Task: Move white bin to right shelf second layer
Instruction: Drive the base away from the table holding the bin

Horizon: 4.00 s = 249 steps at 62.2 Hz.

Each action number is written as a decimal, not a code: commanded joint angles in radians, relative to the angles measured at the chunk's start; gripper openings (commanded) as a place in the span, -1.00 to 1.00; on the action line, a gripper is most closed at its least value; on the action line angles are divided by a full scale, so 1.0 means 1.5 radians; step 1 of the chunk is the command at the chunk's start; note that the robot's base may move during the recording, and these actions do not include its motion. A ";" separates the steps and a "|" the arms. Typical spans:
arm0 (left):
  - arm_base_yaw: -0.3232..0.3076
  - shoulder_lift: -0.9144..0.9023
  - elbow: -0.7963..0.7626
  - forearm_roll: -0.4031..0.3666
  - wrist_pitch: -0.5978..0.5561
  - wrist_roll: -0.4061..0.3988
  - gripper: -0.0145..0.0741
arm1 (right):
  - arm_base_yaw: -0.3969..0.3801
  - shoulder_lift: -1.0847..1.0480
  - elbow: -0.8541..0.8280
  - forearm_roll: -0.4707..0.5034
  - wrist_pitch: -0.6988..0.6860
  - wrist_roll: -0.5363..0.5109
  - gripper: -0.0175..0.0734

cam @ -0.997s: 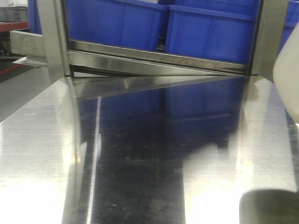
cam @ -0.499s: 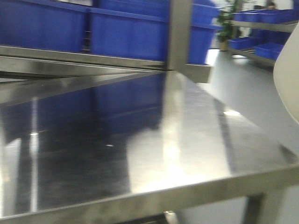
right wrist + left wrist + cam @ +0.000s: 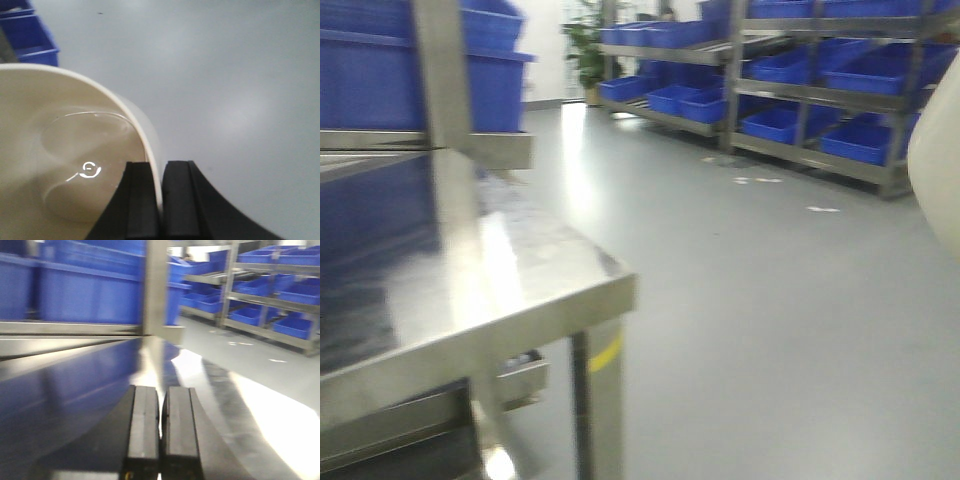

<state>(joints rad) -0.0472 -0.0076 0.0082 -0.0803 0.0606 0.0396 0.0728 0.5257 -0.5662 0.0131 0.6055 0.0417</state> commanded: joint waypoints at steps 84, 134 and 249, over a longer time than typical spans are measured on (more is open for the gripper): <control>-0.003 -0.010 0.018 -0.003 -0.055 -0.004 -0.48 | 0.001 0.000 -0.020 0.004 -0.060 -0.003 -0.50; -0.003 -0.010 0.018 -0.003 -0.055 -0.004 -0.48 | 0.001 0.000 -0.020 0.004 -0.059 -0.003 -0.50; -0.003 -0.010 0.018 -0.003 -0.055 -0.004 -0.48 | 0.001 0.000 -0.020 0.004 -0.058 -0.003 -0.50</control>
<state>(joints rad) -0.0472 -0.0076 0.0082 -0.0803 0.0606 0.0396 0.0728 0.5257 -0.5625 0.0131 0.6095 0.0417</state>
